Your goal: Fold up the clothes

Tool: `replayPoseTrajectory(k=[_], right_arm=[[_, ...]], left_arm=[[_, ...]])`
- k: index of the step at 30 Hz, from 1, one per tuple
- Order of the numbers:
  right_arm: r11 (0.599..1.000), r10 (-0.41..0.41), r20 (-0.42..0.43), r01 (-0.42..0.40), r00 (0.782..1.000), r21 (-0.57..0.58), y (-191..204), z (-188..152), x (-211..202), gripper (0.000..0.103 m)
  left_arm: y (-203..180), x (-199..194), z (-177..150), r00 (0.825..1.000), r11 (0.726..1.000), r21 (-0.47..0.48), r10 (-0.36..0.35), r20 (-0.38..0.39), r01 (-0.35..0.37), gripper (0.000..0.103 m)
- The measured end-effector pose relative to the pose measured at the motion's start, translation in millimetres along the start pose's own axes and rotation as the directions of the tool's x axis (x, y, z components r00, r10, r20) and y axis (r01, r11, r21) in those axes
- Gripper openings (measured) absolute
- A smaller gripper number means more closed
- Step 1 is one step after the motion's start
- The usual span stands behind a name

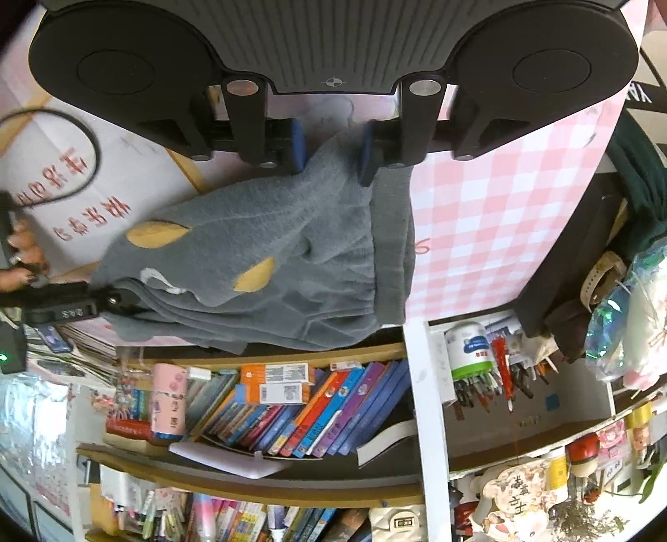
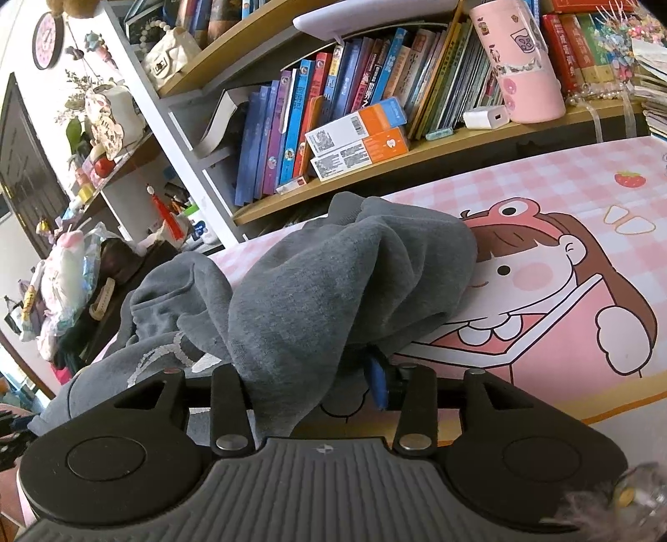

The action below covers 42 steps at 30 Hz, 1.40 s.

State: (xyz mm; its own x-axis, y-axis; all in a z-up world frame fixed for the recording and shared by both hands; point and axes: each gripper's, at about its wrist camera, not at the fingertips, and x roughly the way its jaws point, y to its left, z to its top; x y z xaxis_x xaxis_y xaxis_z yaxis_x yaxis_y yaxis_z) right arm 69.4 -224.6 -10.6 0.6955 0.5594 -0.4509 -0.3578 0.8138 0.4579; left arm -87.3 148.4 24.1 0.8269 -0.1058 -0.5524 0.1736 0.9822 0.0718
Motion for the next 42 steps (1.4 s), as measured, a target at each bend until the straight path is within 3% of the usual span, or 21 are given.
replayPoseTrajectory(k=[1, 2, 5, 7, 13, 17, 25, 34, 42], right_arm=[[1.000, -0.002, 0.001, 0.002, 1.000, -0.001, 0.1, 0.0, 0.0, 0.039], [1.000, -0.001, 0.001, 0.001, 1.000, 0.001, 0.0, -0.1, 0.0, 0.039], [1.000, -0.001, 0.002, 0.001, 1.000, 0.004, -0.6, -0.3, -0.3, 0.040], [1.000, -0.003, 0.004, 0.003, 1.000, 0.004, -0.2, -0.4, -0.4, 0.040], [1.000, -0.006, 0.010, 0.006, 1.000, 0.001, -0.9, -1.5, -1.3, 0.040], [0.998, -0.033, 0.020, 0.034, 0.999, -0.044, 4.0, -2.1, -2.5, 0.043], [0.996, -0.047, 0.022, 0.048, 0.999, -0.071, 6.8, -2.1, -1.9, 0.043], [0.996, -0.051, 0.019, 0.052, 0.999, -0.073, 7.2, -2.1, -1.0, 0.044], [0.996, -0.051, 0.019, 0.052, 0.999, -0.071, 7.8, -2.8, -1.0, 0.045]], left_arm=[[0.3, -5.8, -2.2, 1.000, 1.000, 0.001, 0.002, 0.018, -0.002, 0.078], [0.6, -11.7, -4.3, 0.999, 1.000, 0.002, 0.004, 0.035, -0.004, 0.087], [5.5, -28.3, -3.6, 0.994, 0.999, -0.020, -0.031, 0.101, 0.033, 0.087], [11.8, -34.0, 0.3, 0.991, 0.998, -0.055, -0.012, 0.137, 0.020, 0.087], [33.4, -19.1, 6.9, 0.983, 0.974, -0.198, 0.138, 0.120, -0.112, 0.087], [38.2, -2.2, 6.8, 0.974, 0.957, -0.218, 0.213, 0.082, -0.191, 0.087], [42.9, 31.9, 22.5, 0.983, 0.953, -0.255, 0.181, 0.039, -0.165, 0.087], [48.2, 73.7, 26.3, 0.987, 0.941, -0.300, 0.141, -0.073, -0.156, 0.087], [50.7, 89.3, 31.4, 0.989, 0.942, -0.303, 0.120, -0.090, -0.142, 0.087]])
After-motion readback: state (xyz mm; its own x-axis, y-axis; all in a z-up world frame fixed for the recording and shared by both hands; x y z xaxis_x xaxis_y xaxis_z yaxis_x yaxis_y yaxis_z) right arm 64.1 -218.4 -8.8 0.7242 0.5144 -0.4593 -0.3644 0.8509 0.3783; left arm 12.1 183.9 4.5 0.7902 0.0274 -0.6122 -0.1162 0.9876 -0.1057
